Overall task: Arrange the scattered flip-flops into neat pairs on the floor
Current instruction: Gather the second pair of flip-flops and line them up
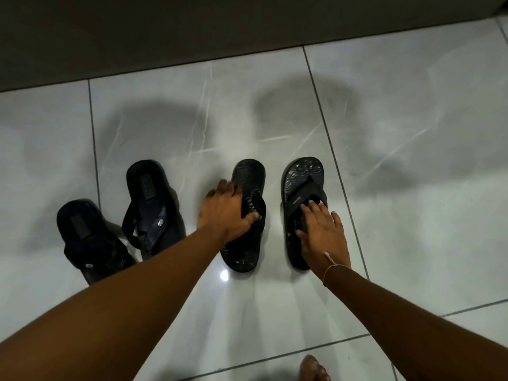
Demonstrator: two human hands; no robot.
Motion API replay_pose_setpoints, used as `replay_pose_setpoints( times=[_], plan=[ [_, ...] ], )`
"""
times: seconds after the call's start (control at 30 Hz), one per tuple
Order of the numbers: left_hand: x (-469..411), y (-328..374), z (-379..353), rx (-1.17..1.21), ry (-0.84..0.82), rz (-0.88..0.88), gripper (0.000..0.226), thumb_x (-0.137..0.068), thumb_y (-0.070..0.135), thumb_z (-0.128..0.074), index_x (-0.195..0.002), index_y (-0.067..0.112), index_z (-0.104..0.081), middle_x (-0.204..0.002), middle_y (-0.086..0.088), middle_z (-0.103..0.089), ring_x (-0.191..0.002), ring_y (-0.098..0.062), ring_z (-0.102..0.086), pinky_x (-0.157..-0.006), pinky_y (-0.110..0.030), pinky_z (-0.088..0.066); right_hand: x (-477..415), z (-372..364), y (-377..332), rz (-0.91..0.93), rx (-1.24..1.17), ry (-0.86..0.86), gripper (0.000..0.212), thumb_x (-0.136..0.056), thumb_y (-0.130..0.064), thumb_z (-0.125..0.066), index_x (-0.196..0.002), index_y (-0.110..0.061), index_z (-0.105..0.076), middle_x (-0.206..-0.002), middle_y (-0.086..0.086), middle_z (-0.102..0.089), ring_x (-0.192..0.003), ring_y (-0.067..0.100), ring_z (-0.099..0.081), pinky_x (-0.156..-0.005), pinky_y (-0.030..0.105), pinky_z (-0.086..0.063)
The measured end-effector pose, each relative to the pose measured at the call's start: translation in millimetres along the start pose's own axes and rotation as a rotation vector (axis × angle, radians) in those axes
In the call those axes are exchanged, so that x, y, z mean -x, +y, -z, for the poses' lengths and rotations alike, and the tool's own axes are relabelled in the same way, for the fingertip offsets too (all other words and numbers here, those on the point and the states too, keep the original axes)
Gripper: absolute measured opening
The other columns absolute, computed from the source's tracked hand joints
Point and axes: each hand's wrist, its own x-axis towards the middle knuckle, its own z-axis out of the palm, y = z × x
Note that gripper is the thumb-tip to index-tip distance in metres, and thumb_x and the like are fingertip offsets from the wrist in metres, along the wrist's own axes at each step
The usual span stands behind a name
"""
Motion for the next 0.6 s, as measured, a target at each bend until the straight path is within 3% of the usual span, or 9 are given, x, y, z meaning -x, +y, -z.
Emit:
replay_pose_setpoints(
  times=[0.07, 0.13, 0.27, 0.37, 0.47, 0.53, 0.6],
  plan=[
    [0, 4, -5, -0.039, -0.081, 0.003, 0.091, -0.082, 0.066, -0.049, -0.148, 0.008, -0.024, -0.157, -0.013, -0.022, -0.144, -0.032, -0.020, -0.115, -0.048, -0.028, -7, -2, -1, -0.040, 0.059, -0.072, 0.075, -0.093, -0.037, -0.053, -0.153, -0.014, -0.015, -0.162, 0.010, -0.016, -0.151, 0.026, -0.010, -0.122, 0.049, -0.005],
    [-7, 5, -7, -0.087, -0.087, -0.074, 0.089, -0.084, 0.056, -0.053, -0.150, 0.007, -0.018, -0.160, -0.012, -0.013, -0.146, -0.032, -0.015, -0.118, -0.048, -0.021, -14, -4, 5, -0.071, 0.091, -0.097, 0.083, -0.092, -0.035, -0.054, -0.154, -0.011, -0.006, -0.164, 0.011, -0.009, -0.151, 0.026, -0.004, -0.121, 0.053, -0.001],
    [-28, -2, 3, -0.394, -0.109, -0.431, 0.070, -0.093, 0.037, -0.048, -0.152, 0.015, -0.017, -0.164, -0.008, 0.001, -0.149, -0.034, 0.010, -0.121, -0.052, -0.001, -33, 2, 23, -0.161, 0.104, -0.082, 0.084, -0.091, -0.032, -0.055, -0.154, -0.011, -0.003, -0.164, 0.011, -0.006, -0.151, 0.025, -0.002, -0.121, 0.055, 0.001],
    [-40, -13, 21, -0.465, -0.060, -0.603, 0.069, -0.089, 0.026, -0.061, -0.149, 0.033, -0.027, -0.164, -0.006, 0.008, -0.148, -0.032, 0.017, -0.121, -0.051, 0.002, -46, 13, 37, -0.240, 0.088, -0.084, 0.085, -0.091, -0.032, -0.058, -0.154, -0.011, -0.005, -0.164, 0.012, -0.007, -0.151, 0.025, -0.003, -0.120, 0.056, 0.000],
    [-27, -14, 18, -0.281, 0.030, -0.430, 0.069, -0.088, 0.031, -0.059, -0.149, 0.032, -0.027, -0.164, -0.011, -0.002, -0.149, -0.034, 0.006, -0.121, -0.054, -0.004, -44, 17, 39, -0.208, 0.101, -0.129, 0.084, -0.092, -0.029, -0.057, -0.154, -0.011, -0.003, -0.164, 0.012, -0.004, -0.151, 0.026, -0.001, -0.120, 0.057, 0.001],
    [-12, -9, 4, -0.249, -0.047, -0.284, 0.076, -0.089, 0.037, -0.056, -0.151, 0.037, -0.013, -0.164, -0.010, 0.002, -0.148, -0.037, 0.010, -0.118, -0.061, -0.003, -39, 16, 33, -0.161, 0.108, -0.148, 0.085, -0.092, -0.029, -0.056, -0.154, -0.011, -0.002, -0.164, 0.012, -0.002, -0.152, 0.025, -0.001, -0.120, 0.057, 0.001],
    [-5, -5, -10, -0.287, -0.131, -0.286, 0.090, -0.084, 0.035, -0.064, -0.150, 0.043, -0.003, -0.163, -0.008, 0.011, -0.147, -0.037, 0.019, -0.115, -0.067, 0.002, -34, 11, 23, -0.131, 0.104, -0.159, 0.085, -0.092, -0.029, -0.056, -0.154, -0.012, -0.001, -0.164, 0.011, -0.001, -0.152, 0.025, -0.001, -0.119, 0.056, 0.001]
  ],
)
